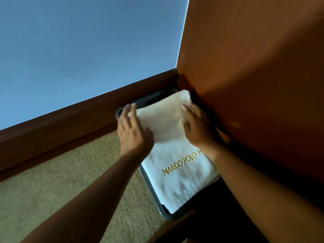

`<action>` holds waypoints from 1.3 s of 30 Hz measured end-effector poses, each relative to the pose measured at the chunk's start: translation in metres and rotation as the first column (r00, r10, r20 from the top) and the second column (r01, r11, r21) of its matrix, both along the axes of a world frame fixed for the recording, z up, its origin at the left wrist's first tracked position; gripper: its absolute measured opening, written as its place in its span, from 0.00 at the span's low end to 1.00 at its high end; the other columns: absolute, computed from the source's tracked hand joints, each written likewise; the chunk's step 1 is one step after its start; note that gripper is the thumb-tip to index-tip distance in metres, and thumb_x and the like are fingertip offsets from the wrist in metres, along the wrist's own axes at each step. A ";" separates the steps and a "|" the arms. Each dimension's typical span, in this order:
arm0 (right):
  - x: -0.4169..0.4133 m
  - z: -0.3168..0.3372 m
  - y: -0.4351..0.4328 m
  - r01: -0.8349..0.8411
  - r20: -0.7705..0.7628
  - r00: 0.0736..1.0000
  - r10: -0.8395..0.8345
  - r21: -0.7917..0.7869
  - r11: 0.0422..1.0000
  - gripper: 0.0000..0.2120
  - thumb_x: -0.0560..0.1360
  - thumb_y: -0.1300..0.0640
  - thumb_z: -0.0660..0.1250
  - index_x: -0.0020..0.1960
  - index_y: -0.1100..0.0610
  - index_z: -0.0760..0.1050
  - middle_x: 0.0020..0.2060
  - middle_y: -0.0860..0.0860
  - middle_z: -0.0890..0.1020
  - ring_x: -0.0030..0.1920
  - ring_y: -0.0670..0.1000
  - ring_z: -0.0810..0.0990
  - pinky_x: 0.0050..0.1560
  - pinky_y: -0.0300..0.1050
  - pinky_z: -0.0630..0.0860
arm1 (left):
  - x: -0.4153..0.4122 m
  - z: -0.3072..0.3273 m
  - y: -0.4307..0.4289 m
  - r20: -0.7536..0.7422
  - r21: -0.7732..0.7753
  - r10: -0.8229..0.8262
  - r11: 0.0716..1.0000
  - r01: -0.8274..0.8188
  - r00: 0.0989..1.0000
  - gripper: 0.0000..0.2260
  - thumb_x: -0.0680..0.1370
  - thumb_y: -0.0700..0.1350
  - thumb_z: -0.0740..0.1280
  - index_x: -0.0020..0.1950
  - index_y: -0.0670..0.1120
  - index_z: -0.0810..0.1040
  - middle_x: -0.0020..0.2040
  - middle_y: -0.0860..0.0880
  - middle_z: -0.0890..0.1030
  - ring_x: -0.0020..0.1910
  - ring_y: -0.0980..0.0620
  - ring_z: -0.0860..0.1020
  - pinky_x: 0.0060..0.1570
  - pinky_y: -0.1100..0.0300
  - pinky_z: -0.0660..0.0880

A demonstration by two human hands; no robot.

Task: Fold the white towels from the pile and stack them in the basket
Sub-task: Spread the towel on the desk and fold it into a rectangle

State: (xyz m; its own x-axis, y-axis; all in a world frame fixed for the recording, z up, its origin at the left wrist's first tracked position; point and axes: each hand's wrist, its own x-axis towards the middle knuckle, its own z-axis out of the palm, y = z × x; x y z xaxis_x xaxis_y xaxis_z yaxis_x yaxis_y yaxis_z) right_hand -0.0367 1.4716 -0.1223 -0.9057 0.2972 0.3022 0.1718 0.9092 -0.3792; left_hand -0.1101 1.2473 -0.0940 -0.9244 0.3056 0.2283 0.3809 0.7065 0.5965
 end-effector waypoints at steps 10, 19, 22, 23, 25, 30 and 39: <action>-0.060 -0.042 -0.007 -0.022 0.362 0.931 0.053 -0.088 0.996 0.36 0.76 0.34 0.39 0.81 0.45 0.40 0.81 0.49 0.40 0.80 0.49 0.38 0.79 0.52 0.43 | -0.068 -0.059 0.016 0.254 -0.443 -0.207 0.843 0.304 0.945 0.31 0.84 0.61 0.47 0.82 0.52 0.38 0.83 0.47 0.40 0.81 0.44 0.41 0.78 0.45 0.40; -0.086 -0.058 0.001 0.061 0.414 0.910 -0.016 -0.096 0.994 0.40 0.72 0.31 0.43 0.80 0.42 0.37 0.81 0.44 0.39 0.80 0.48 0.39 0.78 0.55 0.43 | -0.090 -0.080 0.026 0.222 -0.445 -0.209 0.848 0.289 0.952 0.29 0.83 0.59 0.44 0.82 0.53 0.39 0.83 0.45 0.49 0.82 0.43 0.48 0.79 0.45 0.43; -0.095 -0.057 0.001 0.097 0.446 0.894 -0.046 -0.092 0.991 0.44 0.68 0.30 0.43 0.80 0.43 0.37 0.81 0.45 0.38 0.80 0.50 0.38 0.77 0.54 0.42 | -0.092 -0.080 0.027 0.226 -0.455 -0.209 0.841 0.293 0.951 0.29 0.84 0.59 0.43 0.82 0.53 0.39 0.83 0.45 0.49 0.82 0.43 0.48 0.79 0.46 0.43; -0.097 -0.056 0.001 0.102 0.459 0.887 -0.049 -0.090 0.991 0.44 0.68 0.30 0.43 0.80 0.43 0.36 0.80 0.46 0.37 0.80 0.51 0.37 0.77 0.54 0.41 | -0.092 -0.080 0.027 0.233 -0.454 -0.204 0.842 0.292 0.951 0.29 0.84 0.59 0.43 0.82 0.53 0.38 0.83 0.45 0.48 0.82 0.44 0.47 0.79 0.46 0.42; -0.099 -0.053 0.001 0.106 0.487 0.872 -0.053 -0.082 0.991 0.43 0.71 0.31 0.47 0.80 0.43 0.35 0.80 0.46 0.36 0.80 0.51 0.35 0.77 0.53 0.39 | -0.094 -0.080 0.029 0.234 -0.448 -0.203 0.845 0.291 0.951 0.29 0.84 0.59 0.44 0.82 0.54 0.37 0.83 0.46 0.47 0.82 0.44 0.46 0.79 0.46 0.42; -0.086 -0.042 -0.008 0.111 0.502 0.864 -0.038 -0.115 0.987 0.37 0.81 0.39 0.53 0.81 0.46 0.35 0.80 0.48 0.36 0.80 0.52 0.36 0.78 0.54 0.38 | -0.083 -0.070 0.024 0.233 -0.463 -0.183 0.843 0.275 0.955 0.30 0.84 0.59 0.46 0.82 0.52 0.37 0.83 0.45 0.42 0.82 0.42 0.43 0.79 0.43 0.41; 0.056 -0.029 -0.022 -0.008 0.426 0.903 0.056 -0.113 0.994 0.39 0.77 0.30 0.34 0.82 0.48 0.49 0.81 0.53 0.51 0.81 0.53 0.47 0.79 0.54 0.48 | 0.077 -0.049 0.011 0.133 -0.330 -0.519 0.780 0.532 0.844 0.38 0.82 0.67 0.46 0.83 0.43 0.44 0.83 0.43 0.39 0.81 0.45 0.38 0.78 0.46 0.43</action>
